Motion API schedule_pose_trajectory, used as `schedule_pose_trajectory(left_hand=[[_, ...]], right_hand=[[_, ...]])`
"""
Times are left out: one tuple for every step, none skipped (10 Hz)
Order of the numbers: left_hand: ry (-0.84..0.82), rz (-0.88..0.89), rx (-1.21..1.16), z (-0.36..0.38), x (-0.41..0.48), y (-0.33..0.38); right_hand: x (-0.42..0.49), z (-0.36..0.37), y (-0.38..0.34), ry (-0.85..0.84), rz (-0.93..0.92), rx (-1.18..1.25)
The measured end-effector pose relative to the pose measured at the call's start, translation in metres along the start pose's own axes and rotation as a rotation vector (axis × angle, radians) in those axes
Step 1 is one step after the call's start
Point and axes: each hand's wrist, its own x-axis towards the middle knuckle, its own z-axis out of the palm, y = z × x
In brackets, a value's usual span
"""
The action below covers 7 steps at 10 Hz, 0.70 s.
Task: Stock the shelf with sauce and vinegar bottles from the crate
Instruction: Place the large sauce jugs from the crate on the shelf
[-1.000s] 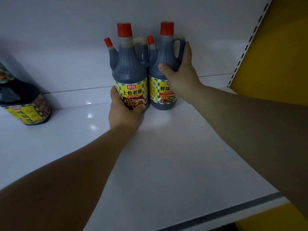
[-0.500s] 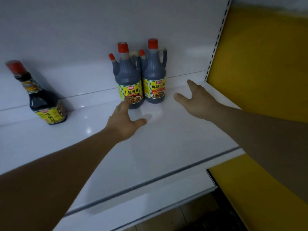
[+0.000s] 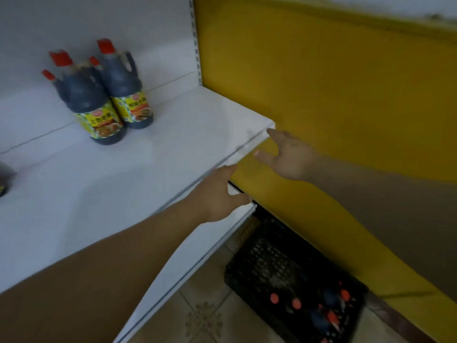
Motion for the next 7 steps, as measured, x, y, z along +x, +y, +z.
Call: schedule_pose_trajectory(left_hand=[[-0.108,0.08,-0.059,0.062,0.014,0.002],[-0.242,0.056,-0.085,0.134,0.026,-0.011],[-0.453,-0.083,-0.021,0.205,0.035,-0.029],[-0.522,-0.201,0.024,0.262,0.033,-0.039],[-0.591,-0.238,0.063,0.309,0.032,-0.05],[-0.629,-0.284,0.113,0.348,0.037,-0.067],[-0.652,-0.311,0.162,0.387,0.039,-0.084]], right_hand=[[-0.033,0.014,0.069,-0.063,0.126,-0.036],[-0.068,0.042,0.143,-0.182,0.238,-0.04],[-0.101,0.075,0.206,-0.265,0.316,-0.019],[-0.13,0.111,0.25,-0.328,0.369,0.101],[-0.151,0.152,0.285,-0.399,0.422,0.143],[-0.165,0.19,0.317,-0.451,0.488,0.213],[-0.181,0.228,0.344,-0.452,0.546,0.29]])
